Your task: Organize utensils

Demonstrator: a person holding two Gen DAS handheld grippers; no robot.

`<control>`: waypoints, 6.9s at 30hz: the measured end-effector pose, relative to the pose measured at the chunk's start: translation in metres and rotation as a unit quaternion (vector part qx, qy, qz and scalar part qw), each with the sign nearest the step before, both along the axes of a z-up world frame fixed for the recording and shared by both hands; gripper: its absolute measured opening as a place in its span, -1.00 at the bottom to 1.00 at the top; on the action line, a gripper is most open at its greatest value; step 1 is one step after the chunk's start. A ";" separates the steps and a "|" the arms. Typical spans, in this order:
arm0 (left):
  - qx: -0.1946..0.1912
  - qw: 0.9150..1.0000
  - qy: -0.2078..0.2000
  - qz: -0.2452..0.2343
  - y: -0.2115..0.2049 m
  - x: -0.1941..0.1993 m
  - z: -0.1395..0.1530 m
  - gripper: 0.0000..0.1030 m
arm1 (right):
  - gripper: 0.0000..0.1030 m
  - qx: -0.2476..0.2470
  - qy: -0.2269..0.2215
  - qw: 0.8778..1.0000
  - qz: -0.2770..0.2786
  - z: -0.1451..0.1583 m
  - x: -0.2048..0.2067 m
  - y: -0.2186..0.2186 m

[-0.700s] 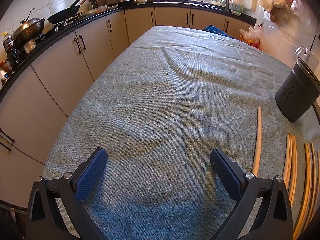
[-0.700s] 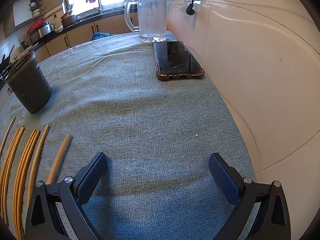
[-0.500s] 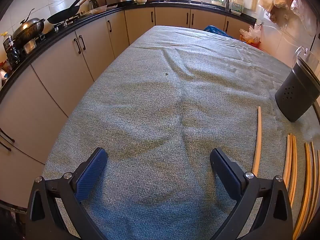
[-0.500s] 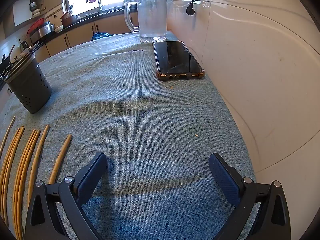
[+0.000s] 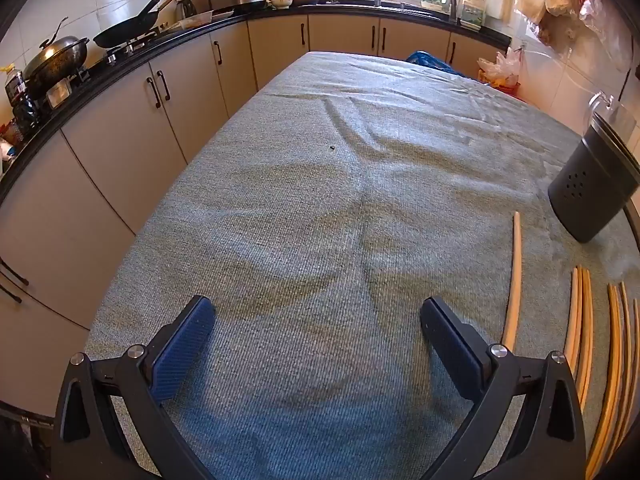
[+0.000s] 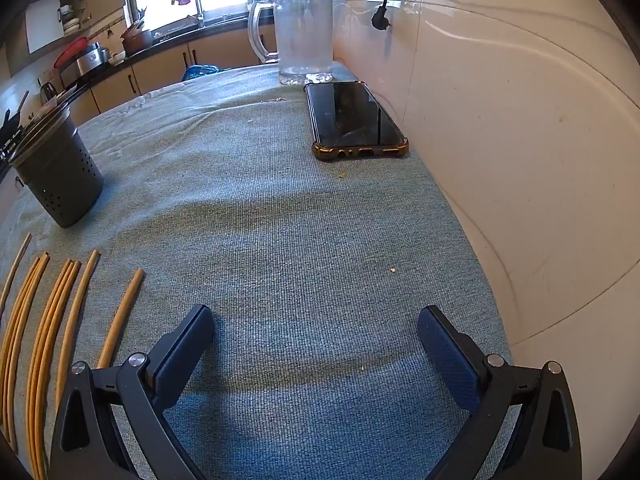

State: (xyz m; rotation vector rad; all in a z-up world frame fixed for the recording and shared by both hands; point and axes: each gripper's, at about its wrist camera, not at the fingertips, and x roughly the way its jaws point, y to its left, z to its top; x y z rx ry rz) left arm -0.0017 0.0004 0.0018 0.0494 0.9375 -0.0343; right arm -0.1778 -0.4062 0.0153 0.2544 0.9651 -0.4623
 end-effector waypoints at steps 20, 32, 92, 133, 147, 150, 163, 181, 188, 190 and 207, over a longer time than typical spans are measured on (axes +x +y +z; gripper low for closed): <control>0.016 0.988 -0.147 -0.033 -0.022 -0.143 0.097 1.00 | 0.95 -0.037 -0.080 0.996 -0.018 0.053 -0.072 0.077; -0.011 0.979 -0.192 -0.067 -0.043 -0.204 0.122 1.00 | 0.95 -0.089 -0.197 0.976 -0.019 0.094 -0.122 0.152; -0.023 0.969 -0.204 -0.136 -0.058 -0.262 0.098 1.00 | 0.97 -0.096 -0.221 0.967 -0.088 0.095 -0.172 0.182; -0.033 0.973 0.071 -0.218 -0.078 -0.003 0.049 -0.08 | 0.12 0.112 0.017 0.991 0.075 0.035 0.015 0.094; -0.013 0.965 0.120 -0.233 -0.103 0.032 0.013 -0.24 | 0.01 0.117 0.064 0.989 0.065 0.015 0.045 0.083; -0.001 0.963 0.128 -0.237 -0.108 0.035 0.013 -0.36 | 0.00 0.102 0.076 0.989 0.070 0.015 0.053 0.084; -0.019 0.961 0.120 -0.249 -0.117 0.028 0.014 -0.89 | -0.88 0.066 0.097 0.990 0.084 0.015 0.078 0.084; -0.108 0.963 -0.034 -0.244 -0.062 -0.081 0.136 -0.89 | -0.88 0.038 -0.084 0.991 0.097 0.111 -0.005 0.102; -0.125 0.959 -0.085 -0.240 -0.042 -0.130 0.169 -0.89 | -0.88 0.018 -0.137 0.985 0.104 0.145 -0.038 0.114; -0.126 0.957 -0.104 -0.240 -0.041 -0.142 0.176 -0.89 | -0.88 0.013 -0.148 0.983 0.106 0.152 -0.046 0.119; -0.146 0.944 -0.139 -0.260 -0.060 -0.150 0.207 -0.89 | -0.88 0.009 -0.206 0.972 0.108 0.186 -0.055 0.121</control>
